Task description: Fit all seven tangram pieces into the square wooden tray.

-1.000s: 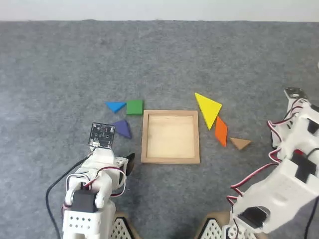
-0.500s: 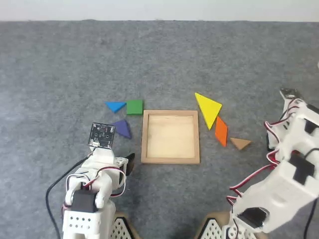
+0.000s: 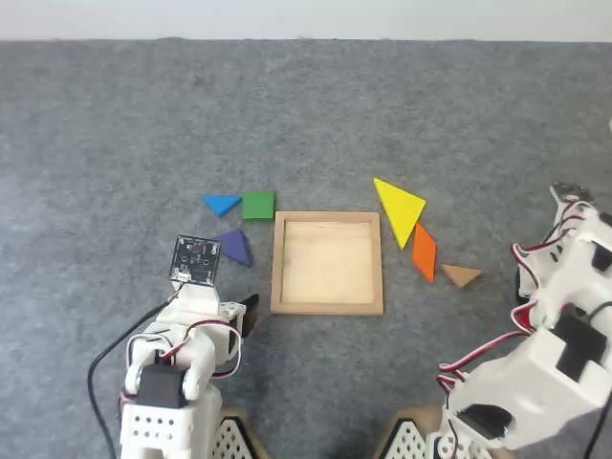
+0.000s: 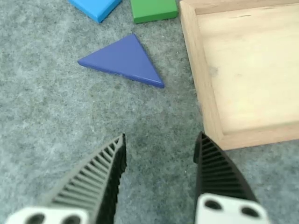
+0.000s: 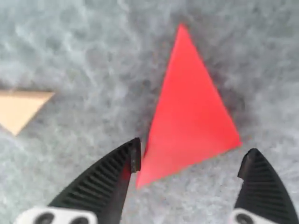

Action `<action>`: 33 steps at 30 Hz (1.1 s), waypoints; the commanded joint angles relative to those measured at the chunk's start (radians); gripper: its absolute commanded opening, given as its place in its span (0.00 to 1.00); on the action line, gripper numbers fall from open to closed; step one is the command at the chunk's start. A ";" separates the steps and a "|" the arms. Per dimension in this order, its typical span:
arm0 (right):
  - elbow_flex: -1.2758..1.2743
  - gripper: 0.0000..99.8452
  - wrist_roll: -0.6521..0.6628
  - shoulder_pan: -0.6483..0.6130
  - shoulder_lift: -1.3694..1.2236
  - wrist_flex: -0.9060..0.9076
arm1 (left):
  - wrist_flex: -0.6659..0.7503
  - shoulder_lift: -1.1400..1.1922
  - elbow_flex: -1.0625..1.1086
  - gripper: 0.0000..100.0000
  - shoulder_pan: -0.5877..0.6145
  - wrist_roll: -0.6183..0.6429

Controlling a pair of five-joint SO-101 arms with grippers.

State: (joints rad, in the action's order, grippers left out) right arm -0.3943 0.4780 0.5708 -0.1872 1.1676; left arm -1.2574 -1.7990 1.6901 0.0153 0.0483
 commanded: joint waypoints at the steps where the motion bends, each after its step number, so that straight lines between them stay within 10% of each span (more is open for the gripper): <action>1: -0.002 0.35 -0.035 0.008 0.065 -0.048 | -0.005 -0.020 -0.007 0.24 0.006 -0.006; 33: 0.193 0.35 -0.066 -0.007 -0.283 -0.059 | -0.005 -0.020 -0.007 0.24 0.005 -0.006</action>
State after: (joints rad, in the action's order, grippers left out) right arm -0.2455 0.4120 0.5524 -0.3897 1.1170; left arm -1.2574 -1.7990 1.6901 0.0153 0.0483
